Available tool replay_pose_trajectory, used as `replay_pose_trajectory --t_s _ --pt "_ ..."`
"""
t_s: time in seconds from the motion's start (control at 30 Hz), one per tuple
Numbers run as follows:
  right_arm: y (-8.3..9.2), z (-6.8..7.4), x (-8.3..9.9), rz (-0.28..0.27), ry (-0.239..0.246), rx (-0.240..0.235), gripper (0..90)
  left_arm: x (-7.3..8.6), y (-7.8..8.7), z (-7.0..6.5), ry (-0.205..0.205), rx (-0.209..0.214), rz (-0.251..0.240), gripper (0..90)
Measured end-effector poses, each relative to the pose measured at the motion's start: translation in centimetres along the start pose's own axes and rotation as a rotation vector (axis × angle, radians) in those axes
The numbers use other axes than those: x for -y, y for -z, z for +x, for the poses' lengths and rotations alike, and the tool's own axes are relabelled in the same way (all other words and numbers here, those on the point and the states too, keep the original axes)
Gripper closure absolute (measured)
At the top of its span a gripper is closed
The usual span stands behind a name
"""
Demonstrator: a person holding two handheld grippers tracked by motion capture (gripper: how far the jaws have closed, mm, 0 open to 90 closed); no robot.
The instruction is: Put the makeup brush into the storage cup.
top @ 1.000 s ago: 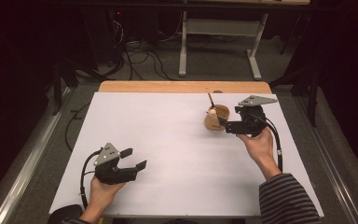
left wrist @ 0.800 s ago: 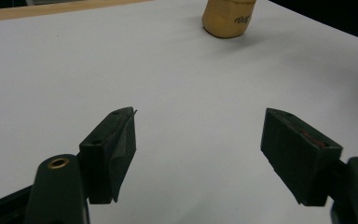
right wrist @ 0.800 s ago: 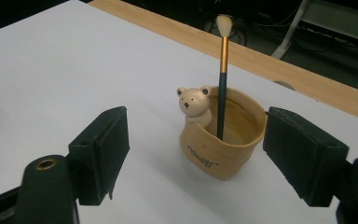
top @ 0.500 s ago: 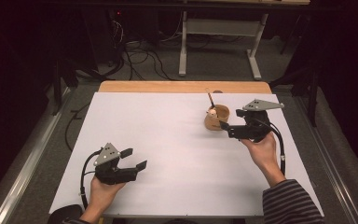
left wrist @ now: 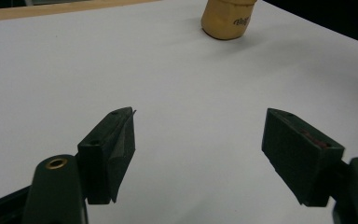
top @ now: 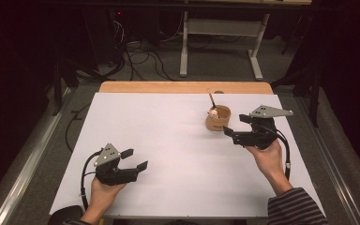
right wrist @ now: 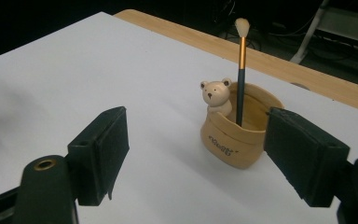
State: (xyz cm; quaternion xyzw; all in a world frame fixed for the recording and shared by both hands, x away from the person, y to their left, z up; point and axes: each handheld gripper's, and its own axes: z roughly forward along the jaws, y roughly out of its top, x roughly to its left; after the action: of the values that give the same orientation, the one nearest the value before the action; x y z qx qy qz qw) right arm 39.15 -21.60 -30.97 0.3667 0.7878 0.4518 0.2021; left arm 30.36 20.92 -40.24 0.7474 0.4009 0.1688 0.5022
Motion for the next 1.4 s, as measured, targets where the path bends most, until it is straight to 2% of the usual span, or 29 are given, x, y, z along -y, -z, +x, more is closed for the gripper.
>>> replay_pose_trajectory --t_s 0.6,0.8,0.97,1.4 --pt "1.0 1.0 0.7 -0.022 0.009 -0.04 23.9 0.0 0.2 0.0 0.001 -0.007 -0.01 26.4" --pt "1.5 1.0 1.1 -0.031 -0.015 -0.057 24.1 0.0 0.1 0.0 -0.001 -0.008 -0.008 26.3" --pt "1.9 1.1 1.4 -0.046 -0.018 -0.057 24.6 0.0 0.2 0.0 0.001 -0.008 -0.012 26.3" --pt "2.6 1.3 2.7 -0.045 -0.033 -0.071 24.8 0.0 0.2 0.0 0.0 -0.006 -0.01 26.2"
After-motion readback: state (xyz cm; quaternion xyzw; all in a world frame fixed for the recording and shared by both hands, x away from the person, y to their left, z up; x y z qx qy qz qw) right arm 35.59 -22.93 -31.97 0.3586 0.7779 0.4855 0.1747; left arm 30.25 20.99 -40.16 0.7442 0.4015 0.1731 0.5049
